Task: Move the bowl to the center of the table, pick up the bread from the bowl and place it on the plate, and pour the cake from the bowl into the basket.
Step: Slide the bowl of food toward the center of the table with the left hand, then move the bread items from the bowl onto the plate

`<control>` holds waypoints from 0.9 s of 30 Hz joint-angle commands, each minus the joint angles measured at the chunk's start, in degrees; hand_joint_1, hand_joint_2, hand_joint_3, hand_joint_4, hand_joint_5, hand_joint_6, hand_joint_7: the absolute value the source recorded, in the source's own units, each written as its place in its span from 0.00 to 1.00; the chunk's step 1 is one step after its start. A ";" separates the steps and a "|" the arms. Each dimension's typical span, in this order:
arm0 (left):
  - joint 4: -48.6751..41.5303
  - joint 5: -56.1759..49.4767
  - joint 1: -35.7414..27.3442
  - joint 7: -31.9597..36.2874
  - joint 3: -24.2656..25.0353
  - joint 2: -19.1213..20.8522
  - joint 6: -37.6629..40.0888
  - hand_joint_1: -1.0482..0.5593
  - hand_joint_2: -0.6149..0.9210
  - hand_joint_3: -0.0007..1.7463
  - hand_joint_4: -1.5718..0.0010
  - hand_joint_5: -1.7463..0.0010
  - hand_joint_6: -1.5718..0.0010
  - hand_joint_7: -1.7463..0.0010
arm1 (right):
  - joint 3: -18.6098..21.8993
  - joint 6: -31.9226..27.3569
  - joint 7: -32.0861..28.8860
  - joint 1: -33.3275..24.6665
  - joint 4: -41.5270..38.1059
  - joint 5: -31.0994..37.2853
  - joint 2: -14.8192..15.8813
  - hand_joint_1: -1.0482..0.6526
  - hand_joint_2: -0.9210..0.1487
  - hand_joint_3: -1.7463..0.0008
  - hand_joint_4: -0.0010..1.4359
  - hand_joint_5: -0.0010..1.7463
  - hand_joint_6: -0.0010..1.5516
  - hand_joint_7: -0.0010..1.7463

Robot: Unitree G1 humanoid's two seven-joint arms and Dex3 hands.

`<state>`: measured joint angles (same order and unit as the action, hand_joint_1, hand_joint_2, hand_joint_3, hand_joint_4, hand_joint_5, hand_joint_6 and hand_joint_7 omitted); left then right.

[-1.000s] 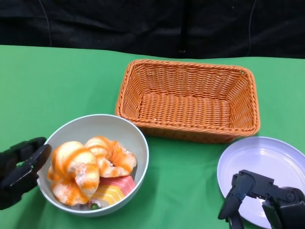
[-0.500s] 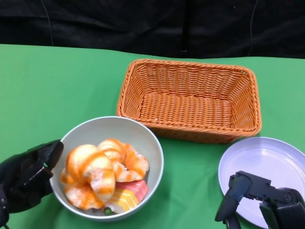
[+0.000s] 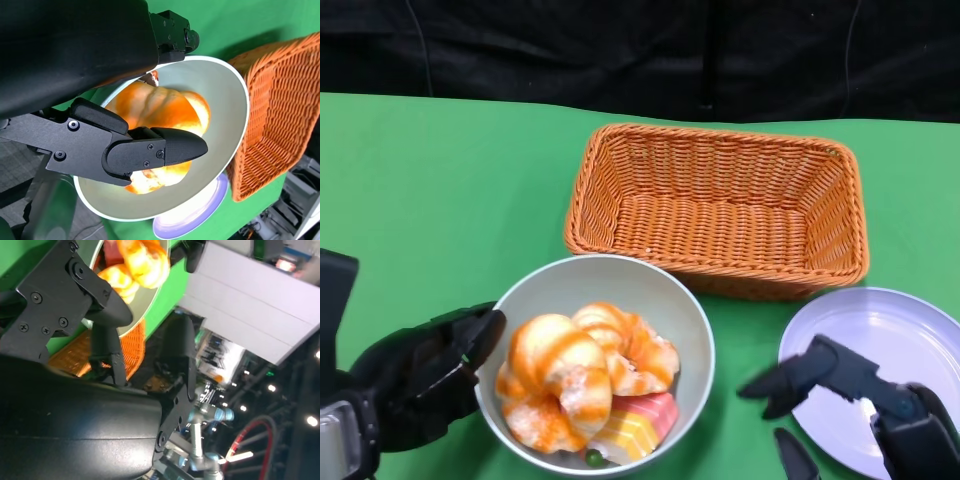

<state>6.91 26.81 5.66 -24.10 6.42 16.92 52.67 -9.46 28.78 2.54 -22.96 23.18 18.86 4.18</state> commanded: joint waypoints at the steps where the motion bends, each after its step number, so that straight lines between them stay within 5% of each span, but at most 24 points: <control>1: 0.67 0.08 1.04 1.02 -1.10 -0.96 0.82 0.20 1.00 0.30 1.00 1.00 1.00 1.00 | -1.29 -4.28 2.89 -0.16 5.39 3.95 1.96 0.42 0.23 0.69 0.12 0.66 0.06 0.48; 3: 0.63 0.09 1.31 1.15 -1.45 -1.24 1.00 0.21 1.00 0.30 1.00 1.00 1.00 1.00 | -1.90 -7.59 3.91 0.03 7.27 5.08 2.17 0.39 0.10 0.86 0.06 0.65 0.03 0.45; 6: 0.33 -0.57 1.85 0.89 -2.97 -1.29 0.76 0.21 1.00 0.30 1.00 1.00 1.00 1.00 | -3.29 -11.45 5.12 2.11 8.75 8.08 2.37 0.37 0.06 0.94 0.01 0.64 0.01 0.40; 19: 1.50 -2.42 1.12 1.69 -7.18 -3.52 -1.89 0.19 1.00 0.27 1.00 1.00 0.96 0.99 | -10.17 -23.02 7.69 14.07 3.04 18.80 1.86 0.31 0.00 0.99 0.00 0.41 0.00 0.31; 27: 4.14 -2.62 -1.10 2.54 -7.47 -4.83 -2.33 0.19 1.00 0.27 1.00 1.00 0.97 0.99 | -12.68 -22.46 3.70 20.57 -6.71 21.67 2.21 0.31 0.00 1.00 0.00 0.42 0.04 0.25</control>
<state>10.11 24.42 5.39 -21.99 -0.65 11.90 50.62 -21.96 5.93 7.43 -3.63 18.56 40.25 6.05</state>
